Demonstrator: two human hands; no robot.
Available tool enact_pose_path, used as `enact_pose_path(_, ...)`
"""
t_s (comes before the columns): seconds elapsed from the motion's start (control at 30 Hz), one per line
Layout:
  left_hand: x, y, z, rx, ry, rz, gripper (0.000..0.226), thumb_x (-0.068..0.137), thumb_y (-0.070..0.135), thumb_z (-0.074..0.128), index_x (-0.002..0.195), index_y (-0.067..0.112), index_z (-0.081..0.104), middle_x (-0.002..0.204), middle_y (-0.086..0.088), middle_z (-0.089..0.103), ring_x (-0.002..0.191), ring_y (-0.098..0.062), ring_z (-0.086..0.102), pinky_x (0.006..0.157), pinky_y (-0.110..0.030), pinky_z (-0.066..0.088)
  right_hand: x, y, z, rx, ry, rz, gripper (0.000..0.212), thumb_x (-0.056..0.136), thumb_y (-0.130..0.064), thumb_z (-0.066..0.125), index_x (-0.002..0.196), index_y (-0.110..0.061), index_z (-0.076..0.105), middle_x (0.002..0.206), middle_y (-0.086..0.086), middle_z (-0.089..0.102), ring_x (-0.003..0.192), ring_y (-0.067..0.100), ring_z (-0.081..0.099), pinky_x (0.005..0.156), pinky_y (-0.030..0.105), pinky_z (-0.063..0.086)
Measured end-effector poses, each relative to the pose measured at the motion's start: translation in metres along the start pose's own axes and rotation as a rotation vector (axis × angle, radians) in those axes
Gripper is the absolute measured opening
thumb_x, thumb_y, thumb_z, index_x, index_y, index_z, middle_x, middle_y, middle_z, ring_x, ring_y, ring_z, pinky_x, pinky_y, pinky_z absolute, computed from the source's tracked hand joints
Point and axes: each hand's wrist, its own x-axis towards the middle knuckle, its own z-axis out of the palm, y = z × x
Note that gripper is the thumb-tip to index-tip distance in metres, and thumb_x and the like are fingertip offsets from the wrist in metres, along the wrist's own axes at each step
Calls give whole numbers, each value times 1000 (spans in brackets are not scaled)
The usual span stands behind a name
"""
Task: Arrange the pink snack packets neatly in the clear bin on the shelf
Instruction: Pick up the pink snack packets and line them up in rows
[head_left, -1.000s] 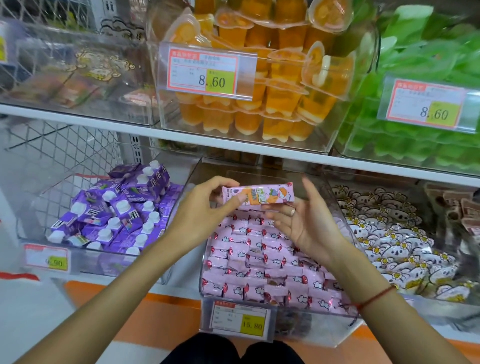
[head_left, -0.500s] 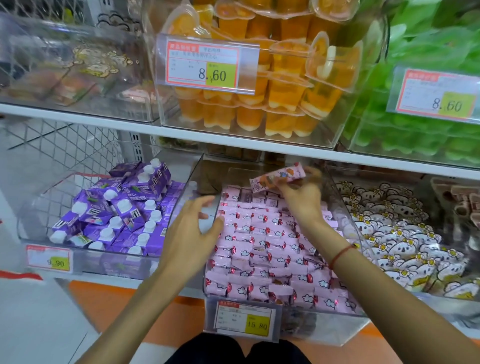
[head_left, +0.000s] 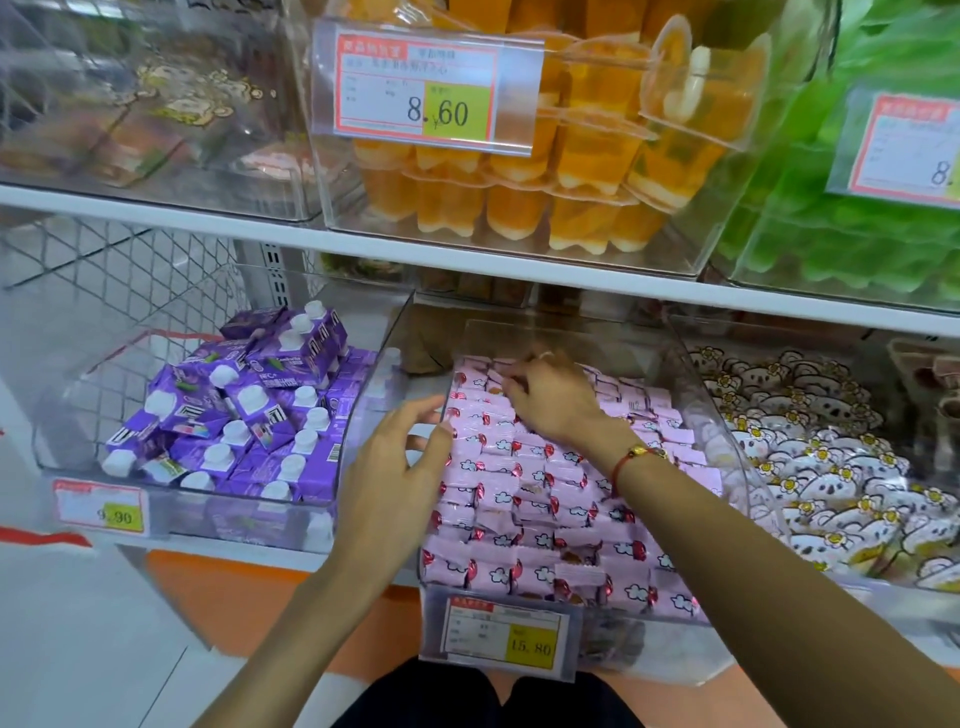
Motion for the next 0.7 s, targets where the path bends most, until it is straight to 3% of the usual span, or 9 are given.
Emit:
enact_pose_path(0.1,2,3,-3,92,-22,5,22,93,29,53,113,37,56,102,14,61,88,3,56,74,-24,44,0,5,-7,5,-145,6,36,98,-36,39,122,-23,62,126,9,53,113,30,48,85,31,37)
enact_pose_path(0.17,7,8,-8,228,-24,55,29,89,27,57,118,34,55,107,11,59,92,-11,57,78,-31,45,-3,6,-16,156,-193,41,36,98,-32,40,128,-21,55,122,11,55,109,30,53,91,34,44)
enact_pose_path(0.23,18,18,-12,340,2,193,35,86,22,62,120,30,56,109,10,55,98,-13,53,78,-29,41,-13,10,-23,270,-61,111,33,96,-23,42,128,-17,51,118,14,59,101,30,59,88,39,50)
enact_pose_path(0.3,39,32,-12,393,-14,325,33,86,17,62,117,27,60,102,10,56,93,-11,52,75,-23,36,-27,17,-27,193,77,168,34,93,-15,44,125,-14,53,114,16,61,96,32,61,81,36,51)
enact_pose_path(0.4,79,49,5,489,-213,390,32,90,13,57,118,28,61,106,8,65,88,-9,57,80,-24,45,-44,23,-27,77,70,149,30,91,-14,43,118,-9,56,103,19,63,90,35,60,72,33,45)
enact_pose_path(0.47,99,53,24,572,-396,396,33,92,13,53,122,27,58,119,5,64,103,-14,60,88,-26,45,-48,23,-25,61,49,102,33,94,-16,40,122,-10,55,117,16,59,103,35,56,81,35,46)
enact_pose_path(0.53,111,49,43,675,-526,370,34,94,16,51,126,26,55,127,0,58,112,-20,56,87,-26,43,-50,23,-23,70,3,85,38,98,-21,36,131,-15,51,134,10,51,117,31,49,94,36,42)
enact_pose_path(0.6,118,42,57,780,-606,345,34,95,22,50,129,24,52,129,-4,54,112,-24,53,84,-27,41,-52,24,-21,73,-53,92,41,100,-26,31,139,-20,45,143,8,44,126,28,43,100,33,36)
enact_pose_path(0.7,121,37,65,803,-602,332,30,95,29,51,124,22,55,122,-6,57,104,-24,55,77,-26,42,-53,26,-19,84,-79,121,45,100,-30,29,144,-22,37,144,10,43,127,27,42,99,33,35)
